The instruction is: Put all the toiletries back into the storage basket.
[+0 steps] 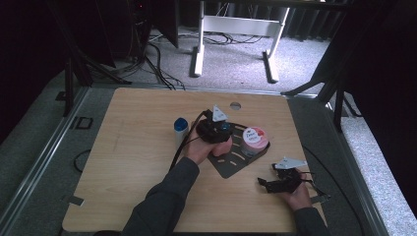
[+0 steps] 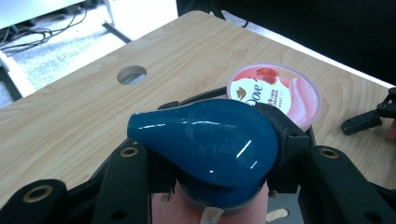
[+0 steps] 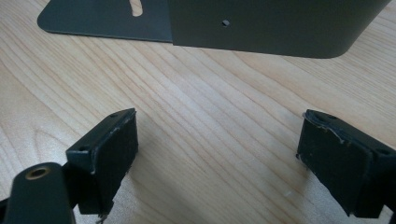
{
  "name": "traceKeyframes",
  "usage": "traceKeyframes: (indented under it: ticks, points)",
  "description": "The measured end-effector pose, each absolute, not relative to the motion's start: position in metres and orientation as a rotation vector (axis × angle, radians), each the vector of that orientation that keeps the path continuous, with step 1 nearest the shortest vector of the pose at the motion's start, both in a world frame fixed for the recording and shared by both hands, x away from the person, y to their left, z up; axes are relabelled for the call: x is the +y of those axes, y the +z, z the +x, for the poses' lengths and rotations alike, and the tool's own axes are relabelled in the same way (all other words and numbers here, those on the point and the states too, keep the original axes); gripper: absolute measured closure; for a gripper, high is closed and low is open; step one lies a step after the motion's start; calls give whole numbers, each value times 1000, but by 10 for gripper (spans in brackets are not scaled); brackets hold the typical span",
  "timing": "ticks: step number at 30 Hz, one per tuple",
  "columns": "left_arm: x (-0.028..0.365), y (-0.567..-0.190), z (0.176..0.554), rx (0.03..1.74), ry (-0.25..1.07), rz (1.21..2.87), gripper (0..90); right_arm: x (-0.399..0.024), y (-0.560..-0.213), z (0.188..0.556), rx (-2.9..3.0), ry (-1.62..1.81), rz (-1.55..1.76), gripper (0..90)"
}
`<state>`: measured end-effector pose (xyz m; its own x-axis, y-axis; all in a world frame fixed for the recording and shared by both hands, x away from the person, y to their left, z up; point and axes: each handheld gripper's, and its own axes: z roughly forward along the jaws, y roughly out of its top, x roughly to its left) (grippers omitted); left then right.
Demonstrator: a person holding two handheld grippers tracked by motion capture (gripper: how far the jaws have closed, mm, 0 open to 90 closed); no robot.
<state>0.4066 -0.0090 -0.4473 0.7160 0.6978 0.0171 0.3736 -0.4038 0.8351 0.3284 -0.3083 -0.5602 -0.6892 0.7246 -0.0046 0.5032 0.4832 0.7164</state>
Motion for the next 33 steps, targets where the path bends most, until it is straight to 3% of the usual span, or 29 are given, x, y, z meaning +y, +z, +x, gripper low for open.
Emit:
traceKeyframes:
  ticks: [33]
  points:
    - [-28,-460,432,878,468,2017,529,-308,-560,328,2426,1022,1037,120]
